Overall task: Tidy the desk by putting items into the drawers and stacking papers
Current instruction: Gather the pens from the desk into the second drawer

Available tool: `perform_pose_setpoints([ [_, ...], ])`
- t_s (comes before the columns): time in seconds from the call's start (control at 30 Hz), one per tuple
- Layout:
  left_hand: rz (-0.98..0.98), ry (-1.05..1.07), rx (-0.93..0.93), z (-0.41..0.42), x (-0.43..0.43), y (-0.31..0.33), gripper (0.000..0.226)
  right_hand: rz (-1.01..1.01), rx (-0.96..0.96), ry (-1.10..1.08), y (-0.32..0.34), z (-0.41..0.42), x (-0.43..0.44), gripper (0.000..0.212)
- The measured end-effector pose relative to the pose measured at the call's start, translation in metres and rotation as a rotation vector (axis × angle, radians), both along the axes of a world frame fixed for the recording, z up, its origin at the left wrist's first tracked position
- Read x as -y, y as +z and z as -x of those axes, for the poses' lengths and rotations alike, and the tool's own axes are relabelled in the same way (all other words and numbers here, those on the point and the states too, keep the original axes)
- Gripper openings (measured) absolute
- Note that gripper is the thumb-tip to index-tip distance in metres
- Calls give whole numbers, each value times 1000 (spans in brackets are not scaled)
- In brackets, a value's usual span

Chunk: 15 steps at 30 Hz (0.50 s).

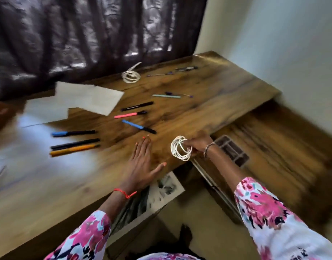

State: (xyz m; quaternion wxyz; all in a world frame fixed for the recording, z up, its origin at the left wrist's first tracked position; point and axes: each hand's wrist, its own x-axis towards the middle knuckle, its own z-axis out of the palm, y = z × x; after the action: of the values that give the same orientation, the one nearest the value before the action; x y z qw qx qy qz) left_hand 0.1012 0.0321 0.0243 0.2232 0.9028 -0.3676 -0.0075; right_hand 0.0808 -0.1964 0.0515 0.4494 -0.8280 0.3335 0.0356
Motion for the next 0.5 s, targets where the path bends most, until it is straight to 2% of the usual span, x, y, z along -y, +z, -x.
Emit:
perform_pose_setpoints([
  [0.1, 22, -164, 9, 14, 62, 6, 105, -29, -33, -127, 3, 39, 64, 18],
  [0.17, 24, -257, 22, 25, 102, 8, 96, -30, -89, -174, 2, 65, 110, 17],
  [0.3, 0, -438, 15, 42, 173, -2, 84, -129, -85, -451, -5, 120, 179, 22],
  [0.43, -39, -537, -12, 59, 224, -13, 83, -168, -82, -661, -21, 164, 228, 7],
  [0.5, -40, -570, -33, 65, 242, -17, 81, -151, -92, -738, -35, 177, 245, 12],
])
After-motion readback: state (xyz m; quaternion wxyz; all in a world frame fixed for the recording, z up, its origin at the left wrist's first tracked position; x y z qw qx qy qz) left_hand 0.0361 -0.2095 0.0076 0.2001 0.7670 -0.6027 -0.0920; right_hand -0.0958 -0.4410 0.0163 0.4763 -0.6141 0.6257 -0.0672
